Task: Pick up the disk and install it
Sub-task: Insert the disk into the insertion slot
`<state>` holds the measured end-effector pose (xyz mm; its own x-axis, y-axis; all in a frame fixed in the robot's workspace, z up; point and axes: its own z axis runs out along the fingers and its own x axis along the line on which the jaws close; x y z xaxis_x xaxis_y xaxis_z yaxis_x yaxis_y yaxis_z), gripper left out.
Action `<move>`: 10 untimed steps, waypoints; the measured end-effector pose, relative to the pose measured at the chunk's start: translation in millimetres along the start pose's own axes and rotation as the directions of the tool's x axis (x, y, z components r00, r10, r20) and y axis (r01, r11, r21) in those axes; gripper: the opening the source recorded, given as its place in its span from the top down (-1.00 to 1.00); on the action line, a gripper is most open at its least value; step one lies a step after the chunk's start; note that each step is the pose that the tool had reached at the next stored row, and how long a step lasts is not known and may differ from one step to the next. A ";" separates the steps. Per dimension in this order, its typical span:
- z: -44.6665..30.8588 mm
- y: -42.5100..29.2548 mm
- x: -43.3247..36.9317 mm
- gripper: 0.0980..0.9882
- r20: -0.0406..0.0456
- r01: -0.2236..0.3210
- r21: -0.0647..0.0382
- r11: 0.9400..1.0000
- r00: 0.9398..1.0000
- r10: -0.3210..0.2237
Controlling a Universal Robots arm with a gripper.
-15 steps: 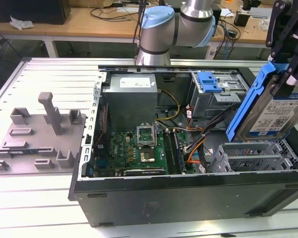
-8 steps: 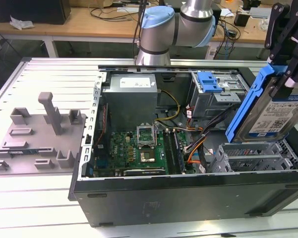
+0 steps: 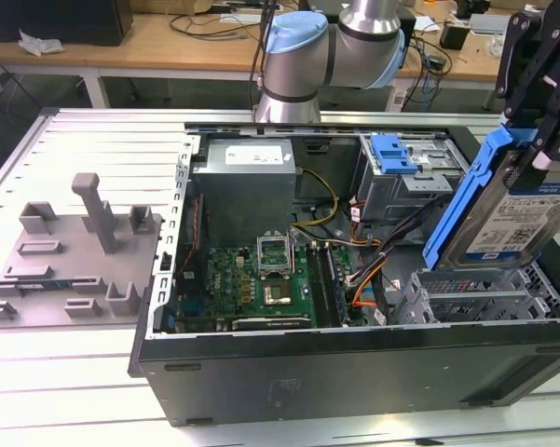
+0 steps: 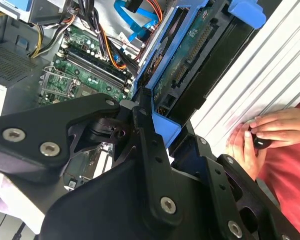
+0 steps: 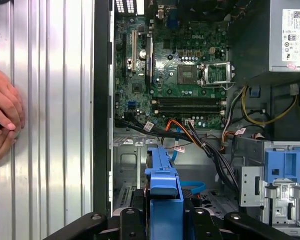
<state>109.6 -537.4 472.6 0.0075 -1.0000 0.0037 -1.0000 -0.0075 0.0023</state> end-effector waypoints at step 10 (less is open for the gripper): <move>4.2 -1.3 1.3 0.40 0.000 0.000 0.000 1.000 1.000 0.000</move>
<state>110.9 -538.7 468.4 0.0075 -1.0000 0.0038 -1.0000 -0.0075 0.0023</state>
